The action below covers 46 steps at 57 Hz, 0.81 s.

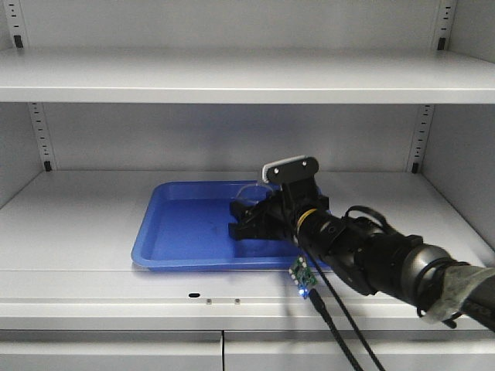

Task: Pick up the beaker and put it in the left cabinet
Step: 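Lower the beaker onto the blue tray and open the right gripper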

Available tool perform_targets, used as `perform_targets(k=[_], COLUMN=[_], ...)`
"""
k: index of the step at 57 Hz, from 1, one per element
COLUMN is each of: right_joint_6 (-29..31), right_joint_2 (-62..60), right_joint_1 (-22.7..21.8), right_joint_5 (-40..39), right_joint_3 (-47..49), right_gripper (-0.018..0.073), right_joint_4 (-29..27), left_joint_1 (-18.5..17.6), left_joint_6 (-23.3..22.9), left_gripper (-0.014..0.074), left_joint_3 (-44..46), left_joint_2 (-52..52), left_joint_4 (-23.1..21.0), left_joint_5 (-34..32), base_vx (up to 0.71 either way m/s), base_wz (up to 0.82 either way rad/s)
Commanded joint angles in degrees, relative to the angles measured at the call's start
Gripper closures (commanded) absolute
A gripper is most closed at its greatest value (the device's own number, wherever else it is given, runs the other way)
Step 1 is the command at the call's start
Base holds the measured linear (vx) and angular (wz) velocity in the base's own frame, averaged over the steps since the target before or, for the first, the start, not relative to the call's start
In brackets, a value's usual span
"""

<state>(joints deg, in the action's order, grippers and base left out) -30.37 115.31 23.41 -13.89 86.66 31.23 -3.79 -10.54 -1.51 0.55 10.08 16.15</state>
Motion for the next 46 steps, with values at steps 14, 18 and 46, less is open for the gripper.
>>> perform_targets(k=[14, 18, 46], right_joint_6=[0.2, 0.2, 0.2], right_joint_2=[-0.4, -0.3, -0.4], right_joint_1=[-0.2, -0.2, -0.2], right_joint_5=[-3.3, -3.0, -3.5], right_joint_3=[2.2, 2.2, 2.2], right_gripper=[0.0531, 0.0512, 0.0020], right_joint_4=[-0.8, -0.8, -0.8], left_joint_1=[-0.4, -0.4, -0.4], left_joint_6=[-0.2, -0.2, -0.2], left_gripper=[0.0593, 0.0593, 0.0593], left_joint_3=[0.5, 0.5, 0.5], left_joint_2=[1.0, 1.0, 1.0], left_joint_4=[-0.1, -0.1, -0.1], left_joint_5=[-4.8, -4.8, -4.8], base_vx=[0.00, 0.00, 0.00], base_wz=[0.00, 0.00, 0.00])
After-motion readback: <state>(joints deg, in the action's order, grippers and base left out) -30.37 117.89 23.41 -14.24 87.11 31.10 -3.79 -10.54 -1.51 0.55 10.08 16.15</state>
